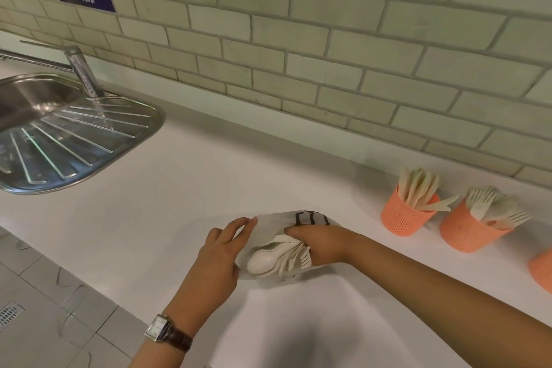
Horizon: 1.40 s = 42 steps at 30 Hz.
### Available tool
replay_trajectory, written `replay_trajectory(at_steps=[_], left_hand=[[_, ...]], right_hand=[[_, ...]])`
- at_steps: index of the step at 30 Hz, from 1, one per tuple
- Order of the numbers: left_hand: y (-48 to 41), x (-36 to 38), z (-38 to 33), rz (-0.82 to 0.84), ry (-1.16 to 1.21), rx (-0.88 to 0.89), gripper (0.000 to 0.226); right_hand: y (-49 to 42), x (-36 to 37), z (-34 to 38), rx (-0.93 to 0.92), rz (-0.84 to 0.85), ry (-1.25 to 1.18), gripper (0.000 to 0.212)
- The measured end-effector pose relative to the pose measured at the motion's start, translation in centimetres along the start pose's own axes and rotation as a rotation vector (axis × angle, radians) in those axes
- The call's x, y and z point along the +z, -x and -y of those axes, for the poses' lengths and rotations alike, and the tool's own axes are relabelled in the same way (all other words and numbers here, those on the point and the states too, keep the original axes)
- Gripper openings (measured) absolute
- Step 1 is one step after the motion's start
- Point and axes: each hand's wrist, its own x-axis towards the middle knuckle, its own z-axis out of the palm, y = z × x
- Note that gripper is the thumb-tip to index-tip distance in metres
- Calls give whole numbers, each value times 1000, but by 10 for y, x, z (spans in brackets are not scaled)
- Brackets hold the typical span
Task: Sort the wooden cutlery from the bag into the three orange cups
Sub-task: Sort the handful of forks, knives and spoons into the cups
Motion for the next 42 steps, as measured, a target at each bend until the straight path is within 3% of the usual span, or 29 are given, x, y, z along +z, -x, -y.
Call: replay_trajectory(at_steps=[7, 10, 13, 16, 18, 19, 21, 24, 28, 34, 37, 42], left_hand=[[-9, -6, 25, 4, 108, -74, 90], [-11, -13, 20, 42, 234, -84, 85], [-10, -13, 3, 90, 367, -62, 80], [-8, -7, -5, 48, 417, -50, 74], [-9, -4, -10, -37, 351, -60, 70], [-11, -4, -14, -103, 278, -47, 68], [-19, -6, -27, -250, 202, 7, 60], [-32, -8, -61, -322, 231, 100, 42], [-41, 8, -102, -207, 386, 185, 44], [-43, 37, -130, -36, 457, 309, 37], [-42, 43, -135, 17, 461, 344, 35], [-42, 58, -138, 127, 489, 326, 32]], right_hand=[[16, -19, 19, -183, 36, 2, 13], [31, -16, 29, -120, -147, -183, 18], [50, -11, 47, 46, -414, -612, 19], [67, -11, 58, 200, -740, -1000, 23], [85, -12, 57, 306, -885, -1111, 18], [96, -14, 56, 359, -947, -1114, 11], [120, -13, 50, 462, -1083, -1127, 17], [153, 4, 42, 644, -1223, -1145, 20], [181, 46, 32, 833, -1281, -1066, 7], [202, 128, 15, 1077, -1221, -855, 51], [205, 138, 10, 1046, -1237, -836, 32], [196, 84, 38, 969, -1388, -994, 32]])
